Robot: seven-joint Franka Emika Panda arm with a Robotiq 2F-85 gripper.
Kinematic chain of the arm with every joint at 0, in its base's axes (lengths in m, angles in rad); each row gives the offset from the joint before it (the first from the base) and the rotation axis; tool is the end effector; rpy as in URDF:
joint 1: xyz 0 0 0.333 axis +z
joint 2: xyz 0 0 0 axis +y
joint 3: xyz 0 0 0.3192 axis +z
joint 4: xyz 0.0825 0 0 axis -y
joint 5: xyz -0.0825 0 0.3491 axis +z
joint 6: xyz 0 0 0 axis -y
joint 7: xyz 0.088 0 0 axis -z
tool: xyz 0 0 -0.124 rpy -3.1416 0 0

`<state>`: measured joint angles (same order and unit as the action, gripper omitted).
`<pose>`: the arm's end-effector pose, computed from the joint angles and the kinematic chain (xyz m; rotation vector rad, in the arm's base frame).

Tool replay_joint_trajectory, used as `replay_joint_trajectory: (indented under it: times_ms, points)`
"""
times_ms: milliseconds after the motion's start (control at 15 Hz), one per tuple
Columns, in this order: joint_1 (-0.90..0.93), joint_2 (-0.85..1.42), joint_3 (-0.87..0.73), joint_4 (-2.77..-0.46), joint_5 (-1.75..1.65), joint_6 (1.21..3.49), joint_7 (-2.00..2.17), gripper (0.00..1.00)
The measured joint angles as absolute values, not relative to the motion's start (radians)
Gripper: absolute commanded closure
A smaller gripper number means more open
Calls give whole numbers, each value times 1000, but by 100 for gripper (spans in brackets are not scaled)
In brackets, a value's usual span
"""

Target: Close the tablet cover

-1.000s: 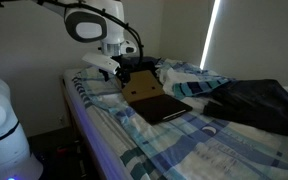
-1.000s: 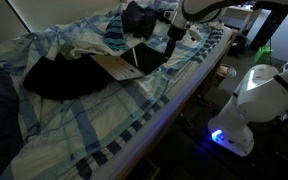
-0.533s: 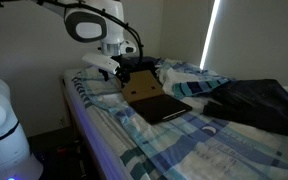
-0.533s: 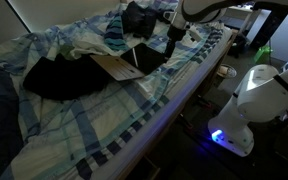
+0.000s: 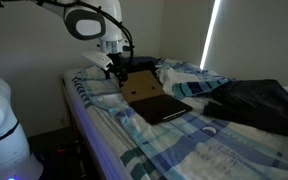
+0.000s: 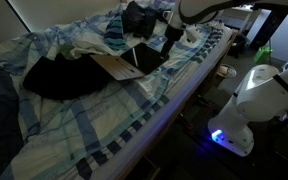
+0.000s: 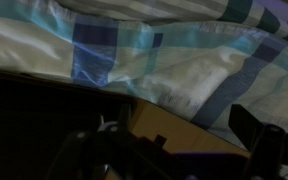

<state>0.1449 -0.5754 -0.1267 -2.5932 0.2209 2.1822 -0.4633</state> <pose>0.3537 0.0160 0.4615 -2.8526 -0.5534 -0.3036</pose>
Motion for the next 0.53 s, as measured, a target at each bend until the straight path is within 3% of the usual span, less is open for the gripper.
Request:
replay_joint_trajectory:
  times_ms: [533]
  points:
    - [187, -531, 19, -2486, 221, 2184, -340, 0]
